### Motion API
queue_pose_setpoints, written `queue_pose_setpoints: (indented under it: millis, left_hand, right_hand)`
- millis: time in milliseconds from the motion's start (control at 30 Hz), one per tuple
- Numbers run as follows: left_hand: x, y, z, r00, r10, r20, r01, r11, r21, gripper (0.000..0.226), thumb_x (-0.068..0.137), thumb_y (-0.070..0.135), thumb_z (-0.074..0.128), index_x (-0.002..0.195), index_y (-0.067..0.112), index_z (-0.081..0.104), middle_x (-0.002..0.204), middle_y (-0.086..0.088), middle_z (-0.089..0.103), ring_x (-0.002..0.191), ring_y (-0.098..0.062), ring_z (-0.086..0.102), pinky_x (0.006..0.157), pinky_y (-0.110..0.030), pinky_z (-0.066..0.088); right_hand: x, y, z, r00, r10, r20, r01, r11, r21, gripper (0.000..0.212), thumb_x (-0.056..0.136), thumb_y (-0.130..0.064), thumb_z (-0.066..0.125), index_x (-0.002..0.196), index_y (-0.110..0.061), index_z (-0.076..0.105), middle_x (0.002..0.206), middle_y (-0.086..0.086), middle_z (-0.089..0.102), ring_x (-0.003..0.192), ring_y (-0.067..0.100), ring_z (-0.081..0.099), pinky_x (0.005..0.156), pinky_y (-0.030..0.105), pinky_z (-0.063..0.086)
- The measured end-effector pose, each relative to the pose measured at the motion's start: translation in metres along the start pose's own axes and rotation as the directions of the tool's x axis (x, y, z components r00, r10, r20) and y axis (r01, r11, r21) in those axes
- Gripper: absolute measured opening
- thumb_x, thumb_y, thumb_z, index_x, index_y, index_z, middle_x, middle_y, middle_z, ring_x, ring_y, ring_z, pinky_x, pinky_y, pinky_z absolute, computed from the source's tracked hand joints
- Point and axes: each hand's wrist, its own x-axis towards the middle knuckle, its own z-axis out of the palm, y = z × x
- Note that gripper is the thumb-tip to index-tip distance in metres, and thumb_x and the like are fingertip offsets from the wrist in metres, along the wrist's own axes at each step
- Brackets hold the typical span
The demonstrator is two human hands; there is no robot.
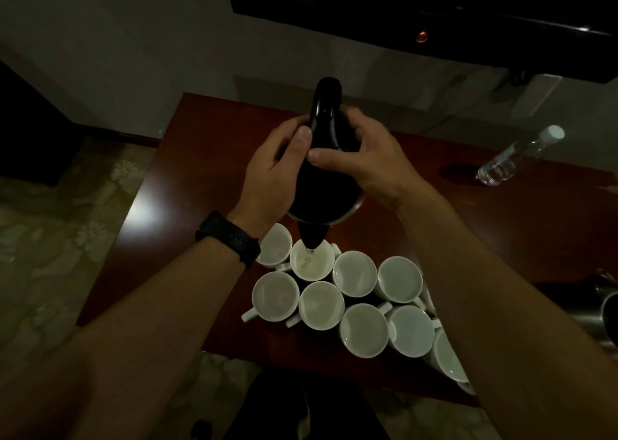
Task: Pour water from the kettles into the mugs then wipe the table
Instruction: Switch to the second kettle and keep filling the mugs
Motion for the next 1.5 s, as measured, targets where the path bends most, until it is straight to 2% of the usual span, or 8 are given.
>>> queue_pose_setpoints:
  millis: [267, 433, 533, 767, 867, 1000, 1167, 1500]
  left_hand:
    - [-0.003, 0.001, 0.002, 1.0, 0.015, 0.003, -0.015, 1.0, -0.023, 0.046, 0.094, 0.051, 0.048, 0.127, 0.023, 0.062, 0.13, -0.015, 0.064, 0.12, -0.029, 0.064, 0.105, -0.058, 0.051]
    - [0.001, -0.002, 0.002, 1.0, 0.02, 0.009, -0.02, 1.0, -0.002, 0.056, 0.095, 0.051, 0.048, 0.134, 0.013, 0.06, 0.131, -0.014, 0.063, 0.12, -0.028, 0.064, 0.104, -0.056, 0.052]
    - [0.004, -0.002, 0.003, 1.0, 0.025, 0.006, -0.025, 1.0, 0.008, 0.052, 0.097, 0.049, 0.047, 0.133, 0.014, 0.061, 0.13, -0.014, 0.064, 0.12, -0.027, 0.064, 0.104, -0.057, 0.051]
    - [0.012, -0.004, 0.007, 1.0, 0.03, 0.01, -0.03, 0.999, 0.026, 0.049, 0.102, 0.039, 0.044, 0.138, 0.01, 0.058, 0.134, -0.014, 0.062, 0.122, -0.026, 0.064, 0.104, -0.054, 0.052]
    - [0.014, -0.004, 0.008, 0.999, 0.037, 0.009, -0.037, 0.999, 0.018, 0.048, 0.103, 0.037, 0.044, 0.139, 0.009, 0.057, 0.134, -0.014, 0.062, 0.123, -0.025, 0.064, 0.105, -0.053, 0.052]
    - [0.017, -0.005, 0.009, 0.999, 0.041, 0.009, -0.042, 0.999, 0.027, 0.047, 0.102, 0.039, 0.044, 0.139, 0.013, 0.058, 0.133, -0.013, 0.063, 0.122, -0.024, 0.064, 0.104, -0.053, 0.053]
    - [0.019, -0.004, 0.009, 0.999, 0.051, 0.017, -0.051, 0.998, 0.026, 0.056, 0.094, 0.054, 0.046, 0.136, 0.019, 0.059, 0.133, -0.013, 0.062, 0.121, -0.024, 0.064, 0.104, -0.053, 0.053]
    - [0.022, -0.006, 0.012, 0.998, 0.064, 0.019, -0.065, 0.998, 0.021, 0.057, 0.095, 0.052, 0.046, 0.136, 0.014, 0.06, 0.131, -0.015, 0.063, 0.12, -0.026, 0.064, 0.104, -0.055, 0.053]
  right_hand:
    - [-0.003, 0.003, -0.001, 1.0, 0.001, 0.011, -0.001, 1.0, 0.016, 0.054, 0.076, -0.031, 0.082, 0.124, -0.023, 0.059, 0.128, 0.006, 0.063, 0.117, 0.015, 0.064, 0.098, 0.029, 0.054]
    - [-0.001, 0.002, -0.003, 1.0, -0.015, 0.021, 0.014, 0.999, 0.029, 0.046, 0.077, -0.029, 0.083, 0.116, -0.031, 0.06, 0.126, 0.005, 0.064, 0.115, 0.013, 0.065, 0.099, 0.03, 0.054]
    - [0.001, 0.001, -0.004, 1.0, -0.023, 0.019, 0.022, 1.0, 0.021, 0.045, 0.075, -0.031, 0.083, 0.114, -0.033, 0.06, 0.126, 0.006, 0.064, 0.115, 0.014, 0.065, 0.101, 0.034, 0.054]
    - [0.006, 0.003, -0.011, 0.999, -0.021, 0.026, 0.02, 0.999, 0.035, 0.045, 0.079, -0.027, 0.084, 0.116, -0.033, 0.06, 0.127, 0.004, 0.064, 0.114, 0.011, 0.066, 0.095, 0.027, 0.056]
    - [0.007, 0.005, -0.013, 0.999, -0.022, 0.033, 0.022, 1.0, 0.008, 0.046, 0.081, -0.027, 0.083, 0.119, -0.031, 0.059, 0.128, 0.002, 0.064, 0.116, 0.013, 0.065, 0.099, 0.032, 0.055]
    - [0.009, 0.004, -0.015, 0.999, -0.012, 0.029, 0.011, 1.0, 0.02, 0.049, 0.08, -0.027, 0.083, 0.122, -0.027, 0.059, 0.128, 0.003, 0.064, 0.117, 0.014, 0.065, 0.098, 0.032, 0.055]
    - [0.01, 0.003, -0.017, 0.999, -0.021, 0.035, 0.02, 1.0, 0.024, 0.045, 0.078, -0.03, 0.083, 0.116, -0.032, 0.059, 0.126, 0.001, 0.064, 0.113, 0.01, 0.066, 0.092, 0.025, 0.056]
    - [0.011, 0.003, -0.02, 0.999, -0.035, 0.041, 0.035, 0.999, 0.01, 0.044, 0.082, -0.027, 0.083, 0.118, -0.034, 0.058, 0.128, 0.001, 0.062, 0.114, 0.009, 0.065, 0.094, 0.025, 0.056]
